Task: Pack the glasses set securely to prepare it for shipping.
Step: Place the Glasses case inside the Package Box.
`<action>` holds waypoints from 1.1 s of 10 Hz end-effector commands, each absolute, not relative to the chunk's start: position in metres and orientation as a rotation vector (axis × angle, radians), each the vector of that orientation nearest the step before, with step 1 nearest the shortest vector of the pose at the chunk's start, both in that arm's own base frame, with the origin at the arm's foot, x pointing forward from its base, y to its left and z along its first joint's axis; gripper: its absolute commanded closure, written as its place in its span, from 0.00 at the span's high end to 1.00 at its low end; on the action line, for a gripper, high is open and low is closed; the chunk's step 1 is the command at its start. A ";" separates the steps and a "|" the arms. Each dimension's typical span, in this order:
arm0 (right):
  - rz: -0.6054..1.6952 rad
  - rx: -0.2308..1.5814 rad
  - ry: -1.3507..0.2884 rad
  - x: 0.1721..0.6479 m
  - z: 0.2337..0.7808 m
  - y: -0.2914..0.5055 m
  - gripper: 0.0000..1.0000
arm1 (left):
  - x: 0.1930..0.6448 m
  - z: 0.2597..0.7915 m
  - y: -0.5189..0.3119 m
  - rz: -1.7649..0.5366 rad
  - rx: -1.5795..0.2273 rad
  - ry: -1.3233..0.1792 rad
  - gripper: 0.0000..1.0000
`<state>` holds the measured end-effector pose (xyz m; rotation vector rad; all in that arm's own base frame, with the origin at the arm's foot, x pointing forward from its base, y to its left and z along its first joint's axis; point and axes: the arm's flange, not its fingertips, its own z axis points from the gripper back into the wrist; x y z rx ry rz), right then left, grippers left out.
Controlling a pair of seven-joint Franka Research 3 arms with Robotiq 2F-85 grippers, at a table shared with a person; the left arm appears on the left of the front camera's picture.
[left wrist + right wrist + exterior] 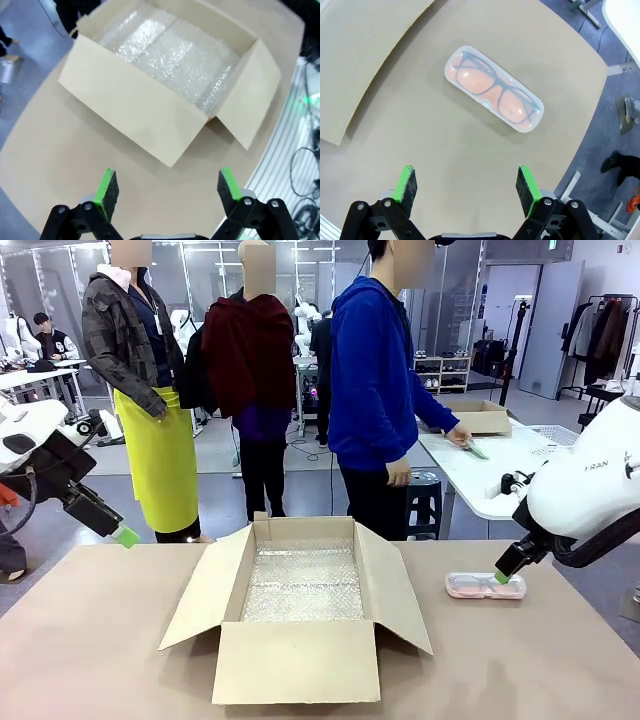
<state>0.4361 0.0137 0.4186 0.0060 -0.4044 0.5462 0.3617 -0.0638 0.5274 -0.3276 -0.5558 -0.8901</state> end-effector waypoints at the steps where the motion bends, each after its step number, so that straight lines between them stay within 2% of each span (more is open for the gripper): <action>1: 0.549 0.000 -0.415 0.431 0.424 0.011 1.00 | 0.362 0.527 -0.066 -0.913 -0.308 -0.551 1.00; 3: 0.544 0.003 -0.407 0.436 0.420 0.013 1.00 | 0.362 0.527 -0.066 -0.913 -0.308 -0.551 1.00; 4: 0.862 -0.218 -0.403 0.456 0.430 0.017 1.00 | 0.362 0.527 -0.066 -0.913 -0.308 -0.551 1.00; 5: 1.160 -0.160 -0.391 0.471 0.433 0.019 1.00 | 0.362 0.527 -0.066 -0.913 -0.308 -0.551 1.00; 6: 1.310 -0.095 -0.363 0.485 0.433 0.020 1.00 | 0.362 0.527 -0.066 -0.913 -0.308 -0.551 1.00; 9: 1.510 -0.031 -0.212 0.539 0.417 0.018 1.00 | 0.362 0.527 -0.066 -0.913 -0.308 -0.551 1.00; 11: 1.523 -0.010 -0.164 0.564 0.393 0.014 1.00 | 0.362 0.527 -0.066 -0.913 -0.308 -0.551 1.00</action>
